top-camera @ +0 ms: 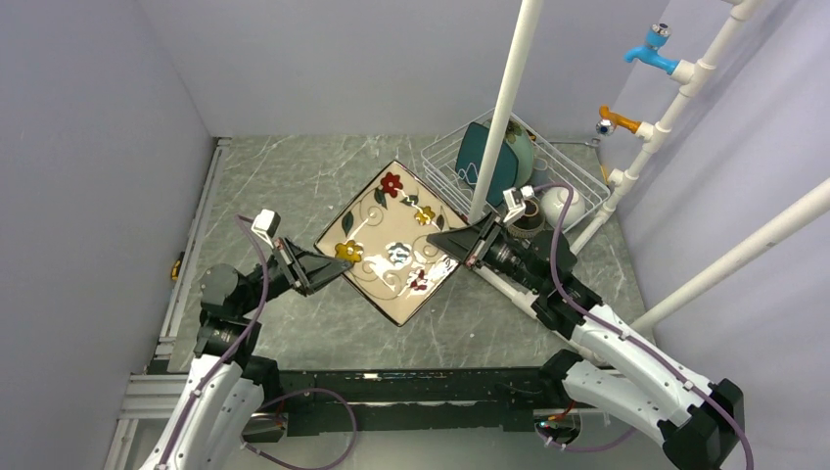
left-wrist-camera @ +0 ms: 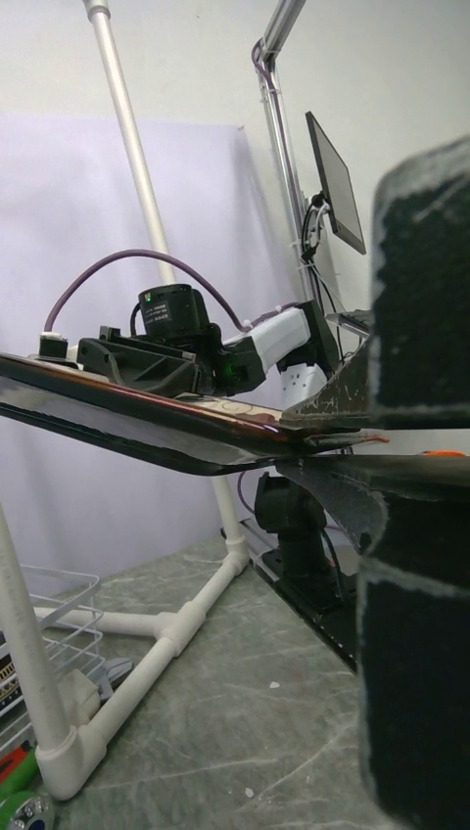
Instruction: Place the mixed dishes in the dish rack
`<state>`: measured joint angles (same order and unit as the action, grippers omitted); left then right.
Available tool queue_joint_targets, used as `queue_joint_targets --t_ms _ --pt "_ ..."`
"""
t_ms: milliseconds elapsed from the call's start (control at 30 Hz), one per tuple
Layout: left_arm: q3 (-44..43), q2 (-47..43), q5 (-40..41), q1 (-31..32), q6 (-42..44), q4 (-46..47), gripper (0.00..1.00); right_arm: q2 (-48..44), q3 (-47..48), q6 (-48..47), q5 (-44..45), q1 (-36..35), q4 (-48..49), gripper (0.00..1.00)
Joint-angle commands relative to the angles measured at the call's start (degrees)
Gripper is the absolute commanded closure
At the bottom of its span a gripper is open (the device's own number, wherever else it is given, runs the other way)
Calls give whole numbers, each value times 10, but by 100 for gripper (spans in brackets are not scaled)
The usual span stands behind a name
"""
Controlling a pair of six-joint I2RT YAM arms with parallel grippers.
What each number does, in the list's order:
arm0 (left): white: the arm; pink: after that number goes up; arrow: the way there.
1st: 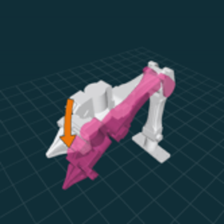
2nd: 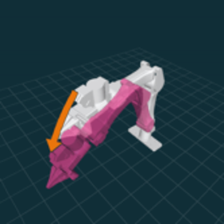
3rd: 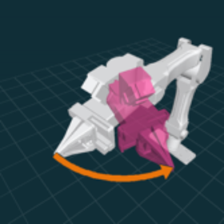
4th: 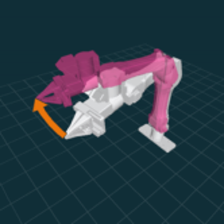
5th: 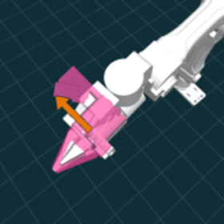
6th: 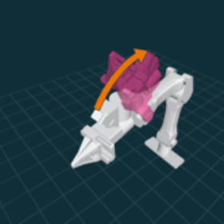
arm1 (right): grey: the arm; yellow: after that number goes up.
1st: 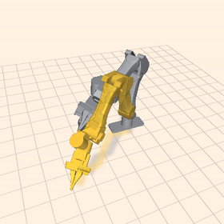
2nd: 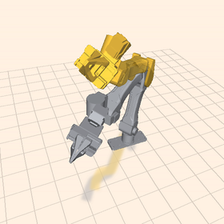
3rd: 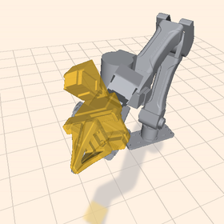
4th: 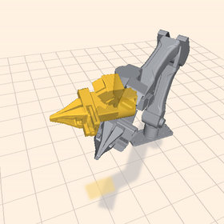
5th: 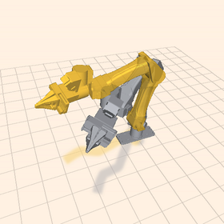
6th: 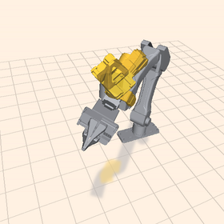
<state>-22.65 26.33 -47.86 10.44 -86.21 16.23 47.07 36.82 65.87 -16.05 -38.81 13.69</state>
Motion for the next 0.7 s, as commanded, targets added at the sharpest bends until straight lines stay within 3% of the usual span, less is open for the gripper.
queue_joint_targets --t_ms 0,200,300,433,567,667 --pt "-78 -1 -6 3 0 78 100 -19 -15 20 -49 -4 89 100" --pt "-111 3 15 5 58 -26 97 -62 -52 73 5 -4 141 100" --pt "-114 -1 29 6 73 -52 70 -80 -81 111 27 -3 195 100" --pt "-122 0 35 6 96 -73 37 -98 -82 118 52 -4 187 100" --pt "-142 10 31 6 132 -113 20 -118 -68 94 71 -3 148 100" --pt "-166 11 42 6 192 -188 14 -137 -46 56 84 -2 90 100"
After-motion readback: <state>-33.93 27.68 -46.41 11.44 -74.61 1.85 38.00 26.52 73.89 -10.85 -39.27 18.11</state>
